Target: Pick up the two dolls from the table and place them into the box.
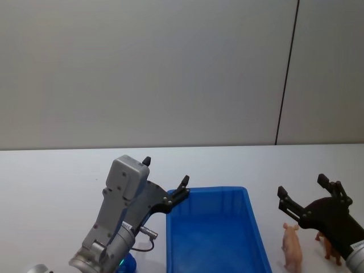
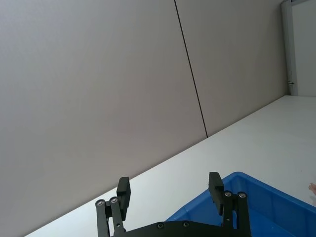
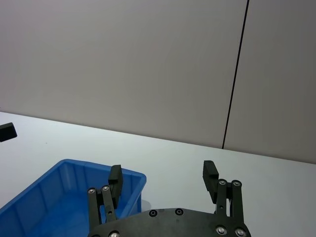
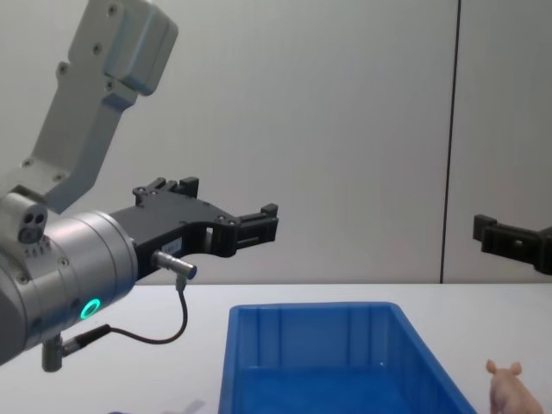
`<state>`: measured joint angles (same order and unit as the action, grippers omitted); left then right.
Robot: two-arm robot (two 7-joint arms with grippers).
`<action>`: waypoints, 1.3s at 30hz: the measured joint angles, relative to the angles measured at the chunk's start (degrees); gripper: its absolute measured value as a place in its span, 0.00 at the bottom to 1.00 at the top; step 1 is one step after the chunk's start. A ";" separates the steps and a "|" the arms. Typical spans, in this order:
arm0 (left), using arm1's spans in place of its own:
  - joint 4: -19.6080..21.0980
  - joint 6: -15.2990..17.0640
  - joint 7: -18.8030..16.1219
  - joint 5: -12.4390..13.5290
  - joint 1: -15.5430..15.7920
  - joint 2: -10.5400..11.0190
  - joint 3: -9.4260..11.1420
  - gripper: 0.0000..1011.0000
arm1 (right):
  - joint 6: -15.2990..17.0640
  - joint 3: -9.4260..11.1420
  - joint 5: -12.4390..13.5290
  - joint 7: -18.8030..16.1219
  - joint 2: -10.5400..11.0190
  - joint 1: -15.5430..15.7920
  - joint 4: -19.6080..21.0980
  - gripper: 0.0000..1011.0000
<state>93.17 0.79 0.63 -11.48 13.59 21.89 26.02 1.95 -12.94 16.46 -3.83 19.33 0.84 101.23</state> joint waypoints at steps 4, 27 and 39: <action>0.00 0.00 0.00 0.00 0.00 0.00 0.00 0.99 | 0.00 0.03 0.00 0.00 0.00 -0.01 0.00 0.99; 0.00 0.00 0.00 0.00 0.00 0.00 0.00 0.99 | 3.71 1.79 1.52 1.35 1.31 0.36 -0.91 0.99; 0.00 0.00 0.00 0.00 0.00 0.00 0.00 0.99 | 7.28 3.04 2.26 3.79 3.00 3.22 -0.30 0.99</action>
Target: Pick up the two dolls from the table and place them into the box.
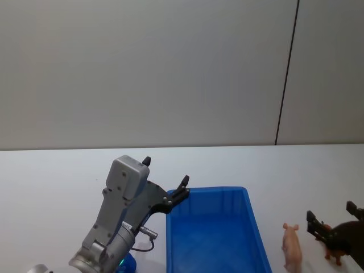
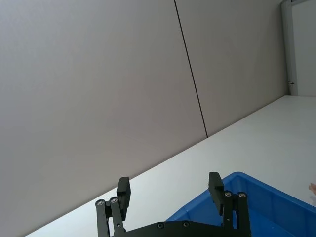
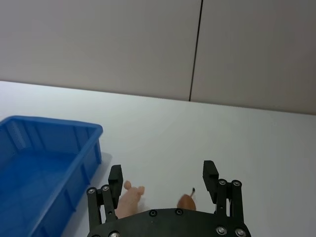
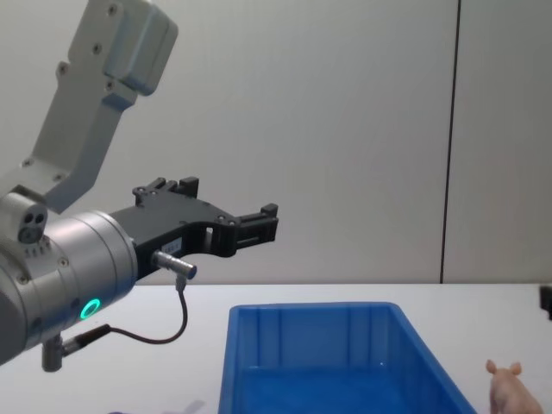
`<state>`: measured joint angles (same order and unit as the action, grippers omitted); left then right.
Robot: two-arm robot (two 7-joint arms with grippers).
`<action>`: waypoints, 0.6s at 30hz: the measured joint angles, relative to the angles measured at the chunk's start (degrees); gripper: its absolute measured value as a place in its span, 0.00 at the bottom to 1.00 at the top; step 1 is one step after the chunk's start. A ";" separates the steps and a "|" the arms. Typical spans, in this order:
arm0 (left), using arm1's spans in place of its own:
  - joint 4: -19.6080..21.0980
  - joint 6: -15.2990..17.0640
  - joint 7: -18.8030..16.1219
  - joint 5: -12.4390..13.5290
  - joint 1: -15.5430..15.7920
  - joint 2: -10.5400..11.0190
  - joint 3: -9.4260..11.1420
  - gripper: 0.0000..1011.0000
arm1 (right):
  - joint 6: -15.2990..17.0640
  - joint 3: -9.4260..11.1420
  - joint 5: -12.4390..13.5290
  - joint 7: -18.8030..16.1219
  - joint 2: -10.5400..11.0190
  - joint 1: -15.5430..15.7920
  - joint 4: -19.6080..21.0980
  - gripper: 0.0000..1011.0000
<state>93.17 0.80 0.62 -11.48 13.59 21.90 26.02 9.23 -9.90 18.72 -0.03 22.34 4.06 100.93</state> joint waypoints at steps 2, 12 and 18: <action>0.00 0.00 0.00 0.00 0.00 0.00 0.00 0.99 | 0.29 0.17 0.10 0.30 0.23 0.38 0.07 0.99; 0.00 0.00 0.00 0.00 0.00 0.00 0.00 0.99 | 1.73 1.12 0.45 1.67 1.30 2.29 -0.20 0.99; 0.00 0.00 0.00 0.00 0.00 0.00 0.00 0.99 | 2.08 1.38 0.39 1.74 1.43 2.54 -1.48 0.98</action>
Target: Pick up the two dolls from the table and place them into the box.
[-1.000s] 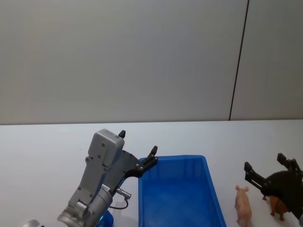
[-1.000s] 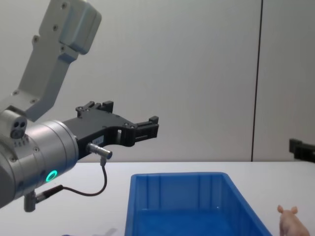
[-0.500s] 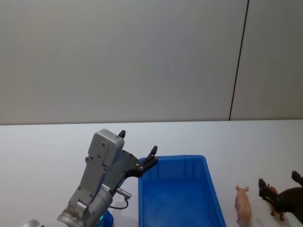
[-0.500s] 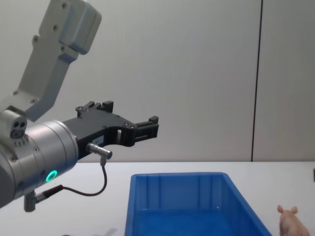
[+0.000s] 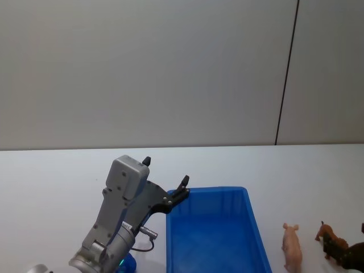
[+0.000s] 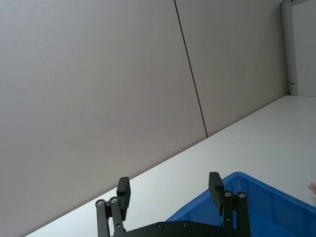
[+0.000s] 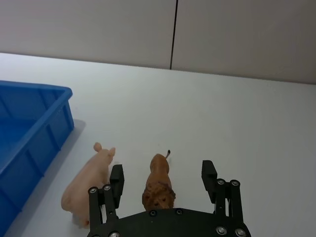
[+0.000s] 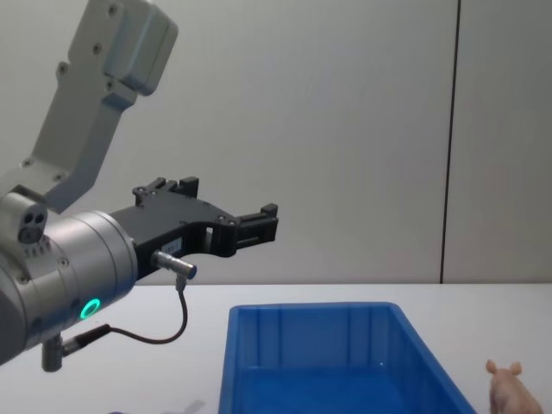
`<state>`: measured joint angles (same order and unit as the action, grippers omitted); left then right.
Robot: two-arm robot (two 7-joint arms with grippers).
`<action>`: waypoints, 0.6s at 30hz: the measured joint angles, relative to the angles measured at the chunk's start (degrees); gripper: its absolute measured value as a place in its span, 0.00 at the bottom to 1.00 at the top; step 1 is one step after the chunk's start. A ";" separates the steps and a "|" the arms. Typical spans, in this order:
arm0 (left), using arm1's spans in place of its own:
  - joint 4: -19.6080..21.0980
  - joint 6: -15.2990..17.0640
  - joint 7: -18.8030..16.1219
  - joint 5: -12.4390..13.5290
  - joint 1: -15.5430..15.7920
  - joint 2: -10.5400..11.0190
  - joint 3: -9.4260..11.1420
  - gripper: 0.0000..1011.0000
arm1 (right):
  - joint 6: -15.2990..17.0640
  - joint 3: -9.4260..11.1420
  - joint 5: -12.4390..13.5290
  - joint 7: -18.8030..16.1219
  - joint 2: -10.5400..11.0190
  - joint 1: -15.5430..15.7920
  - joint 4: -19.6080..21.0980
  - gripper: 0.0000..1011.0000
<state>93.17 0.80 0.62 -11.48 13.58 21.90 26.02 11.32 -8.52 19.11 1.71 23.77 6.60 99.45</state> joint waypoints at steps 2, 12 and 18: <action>0.00 0.00 0.00 0.00 0.00 0.00 0.00 0.99 | 0.08 0.02 -0.05 -0.03 -0.01 -0.01 -0.39 0.95; 0.00 0.00 0.00 0.00 0.00 0.00 0.00 0.99 | 0.77 0.01 -0.75 -0.74 -0.73 -1.17 -3.84 0.68; 0.00 0.00 0.00 0.00 0.00 0.00 0.00 0.99 | 0.81 -0.14 -1.12 -1.73 -1.17 -1.86 -5.35 0.48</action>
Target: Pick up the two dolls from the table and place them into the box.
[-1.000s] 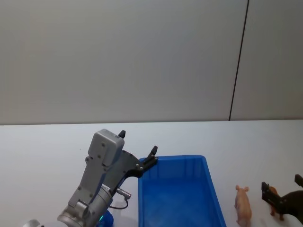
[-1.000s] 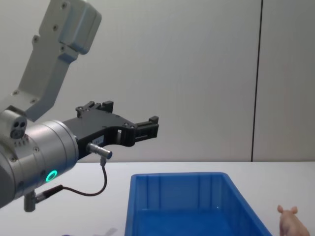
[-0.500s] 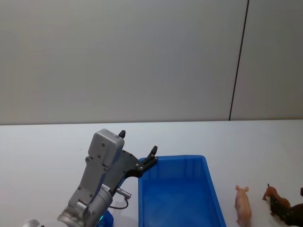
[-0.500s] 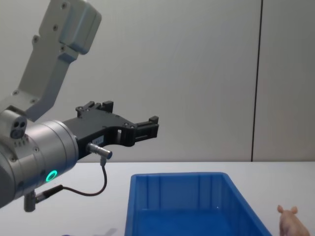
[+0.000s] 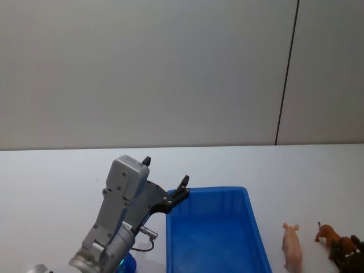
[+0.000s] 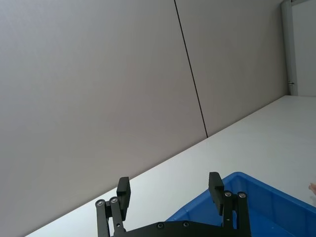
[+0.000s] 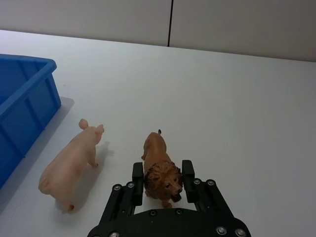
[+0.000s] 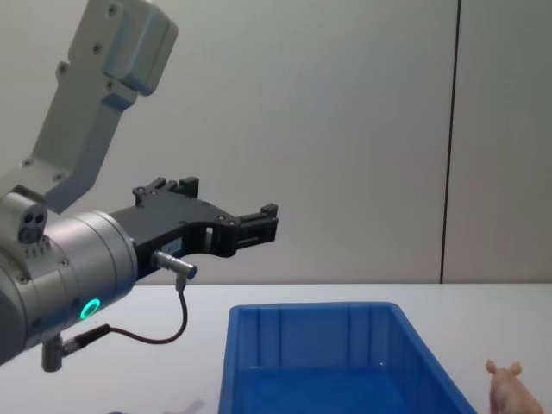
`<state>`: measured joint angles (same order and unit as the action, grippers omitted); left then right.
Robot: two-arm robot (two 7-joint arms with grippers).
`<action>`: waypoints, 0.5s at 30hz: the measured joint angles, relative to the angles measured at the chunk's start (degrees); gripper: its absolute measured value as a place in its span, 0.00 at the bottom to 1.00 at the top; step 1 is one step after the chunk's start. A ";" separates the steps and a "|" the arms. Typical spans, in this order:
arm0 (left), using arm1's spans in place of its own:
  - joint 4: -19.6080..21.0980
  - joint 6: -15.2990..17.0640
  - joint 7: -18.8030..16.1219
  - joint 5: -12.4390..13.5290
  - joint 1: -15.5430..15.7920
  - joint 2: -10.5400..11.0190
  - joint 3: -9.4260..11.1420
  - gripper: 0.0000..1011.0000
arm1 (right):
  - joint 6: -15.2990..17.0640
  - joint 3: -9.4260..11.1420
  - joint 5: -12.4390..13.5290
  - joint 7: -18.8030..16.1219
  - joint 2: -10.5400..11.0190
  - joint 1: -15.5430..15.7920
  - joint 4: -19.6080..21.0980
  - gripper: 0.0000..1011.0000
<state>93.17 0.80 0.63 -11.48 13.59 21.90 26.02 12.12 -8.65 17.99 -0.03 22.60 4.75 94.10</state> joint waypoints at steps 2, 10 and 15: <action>0.00 0.00 0.00 0.00 0.00 0.00 0.00 0.99 | -0.11 -0.04 -0.07 -0.28 -0.09 -0.11 -0.25 0.44; 0.00 0.00 0.00 0.00 0.00 0.00 0.00 0.99 | -1.55 -0.23 -0.48 -1.99 -0.49 -0.56 -0.81 0.41; 0.00 0.00 0.00 0.00 0.00 0.00 0.00 0.99 | -2.97 -0.26 -0.71 -2.80 -0.57 -0.57 0.04 0.41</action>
<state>93.18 0.79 0.62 -11.48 13.59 21.89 26.02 9.16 -8.91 17.27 -2.82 22.03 4.18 94.14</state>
